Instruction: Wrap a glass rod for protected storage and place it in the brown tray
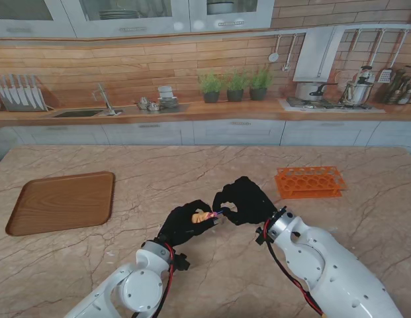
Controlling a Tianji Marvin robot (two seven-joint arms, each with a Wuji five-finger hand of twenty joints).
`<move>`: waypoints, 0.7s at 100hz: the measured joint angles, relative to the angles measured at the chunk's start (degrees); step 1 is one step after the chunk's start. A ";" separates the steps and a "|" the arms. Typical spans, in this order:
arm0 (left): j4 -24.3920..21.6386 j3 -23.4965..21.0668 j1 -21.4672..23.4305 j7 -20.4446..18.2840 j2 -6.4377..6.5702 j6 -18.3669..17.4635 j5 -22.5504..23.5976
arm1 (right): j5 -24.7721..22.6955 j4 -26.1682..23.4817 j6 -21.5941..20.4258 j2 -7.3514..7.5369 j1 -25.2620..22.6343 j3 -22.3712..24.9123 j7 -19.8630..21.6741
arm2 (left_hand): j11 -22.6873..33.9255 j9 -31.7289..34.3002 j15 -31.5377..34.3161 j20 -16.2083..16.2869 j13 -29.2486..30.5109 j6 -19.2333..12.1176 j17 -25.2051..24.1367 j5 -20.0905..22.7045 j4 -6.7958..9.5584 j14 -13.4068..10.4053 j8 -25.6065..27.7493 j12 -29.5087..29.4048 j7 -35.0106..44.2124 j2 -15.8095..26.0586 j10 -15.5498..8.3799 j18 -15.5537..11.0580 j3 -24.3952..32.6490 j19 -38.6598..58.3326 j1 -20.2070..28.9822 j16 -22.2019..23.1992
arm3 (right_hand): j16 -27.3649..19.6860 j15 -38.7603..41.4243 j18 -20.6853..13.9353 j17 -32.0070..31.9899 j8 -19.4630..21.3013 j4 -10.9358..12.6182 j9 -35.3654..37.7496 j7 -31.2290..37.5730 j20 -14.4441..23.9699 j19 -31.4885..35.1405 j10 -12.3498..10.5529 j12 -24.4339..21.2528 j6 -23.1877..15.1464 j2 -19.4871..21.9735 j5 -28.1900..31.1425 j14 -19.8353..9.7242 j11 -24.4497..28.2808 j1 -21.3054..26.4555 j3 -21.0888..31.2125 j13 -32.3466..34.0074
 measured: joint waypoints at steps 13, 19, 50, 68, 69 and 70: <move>-0.05 -0.05 0.07 0.01 0.00 0.00 -0.01 | 0.36 -0.17 0.02 0.03 0.06 -0.17 2.43 | 0.00 0.00 0.00 0.00 0.00 0.00 0.00 0.00 0.00 -0.01 0.00 0.00 0.00 1.36 -0.01 0.00 -3.47 0.00 -0.57 0.00 | 0.00 0.01 0.00 0.31 -0.01 -0.25 0.00 0.00 -0.41 0.21 0.00 -0.05 0.02 0.13 0.00 0.00 -0.05 2.10 -1.87 0.00; -0.09 -0.06 0.13 0.07 -0.02 0.00 -0.30 | 1.09 -0.24 0.12 0.12 0.21 -0.59 3.44 | 0.00 0.00 0.00 0.00 0.00 0.00 0.00 0.00 0.00 -0.01 0.00 0.00 0.00 2.05 -0.01 0.00 -5.39 0.00 -1.26 0.00 | 0.00 0.01 0.00 0.31 -0.01 -0.30 0.00 0.00 -0.52 0.21 0.00 -0.06 0.29 0.15 -0.01 0.00 -0.06 2.61 -2.39 0.00; -0.86 -0.39 0.74 0.85 -0.37 2.12 -1.66 | 1.96 0.30 0.46 0.24 1.44 -2.94 3.80 | 0.01 -0.48 0.00 1.26 0.00 0.55 -0.45 0.65 0.18 0.74 -0.03 0.00 -1.44 16.42 0.78 1.83 -26.66 0.00 -2.72 0.00 | 0.00 0.01 0.00 0.31 0.02 -0.31 0.00 0.00 -0.57 0.21 0.00 -0.25 0.38 0.16 -0.50 0.00 -0.09 2.69 -3.06 0.00; -1.97 -0.65 1.20 0.46 -0.47 4.57 -2.66 | -0.86 0.60 -0.38 0.27 2.08 -3.61 2.87 | 0.01 -0.50 0.00 2.25 0.00 1.03 -0.84 2.29 0.20 2.03 -0.07 0.00 -2.09 19.99 1.71 3.26 -29.20 0.00 -2.53 0.00 | 0.00 0.01 0.00 0.30 -0.31 -0.31 0.00 0.00 -0.57 0.21 0.00 -0.25 0.71 0.16 -0.52 0.00 -0.09 2.69 -3.12 0.00; -2.02 -0.66 1.22 0.42 -0.47 4.68 -2.66 | -0.92 0.61 -0.41 0.27 2.11 -3.65 2.84 | 0.01 -0.50 0.00 2.29 0.00 1.04 -0.84 2.73 0.20 2.05 -0.08 0.00 -2.09 19.99 1.72 3.41 -29.21 0.00 -2.53 0.00 | 0.00 0.01 0.00 0.30 -0.35 -0.31 0.00 0.00 -0.57 0.21 0.00 -0.25 0.72 0.16 -0.53 0.00 -0.09 2.69 -3.12 0.00; -2.07 -0.66 1.24 0.39 -0.47 4.76 -2.66 | -0.97 0.62 -0.44 0.28 2.15 -3.69 2.81 | 0.01 -0.50 0.00 2.42 0.00 1.04 -0.84 2.98 0.20 2.07 -0.08 0.00 -2.09 19.99 1.72 3.44 -29.21 0.00 -2.53 0.00 | 0.00 0.01 0.00 0.30 -0.36 -0.31 0.00 0.01 -0.57 0.21 0.00 -0.25 0.72 0.16 -0.52 0.00 -0.09 2.69 -3.12 0.00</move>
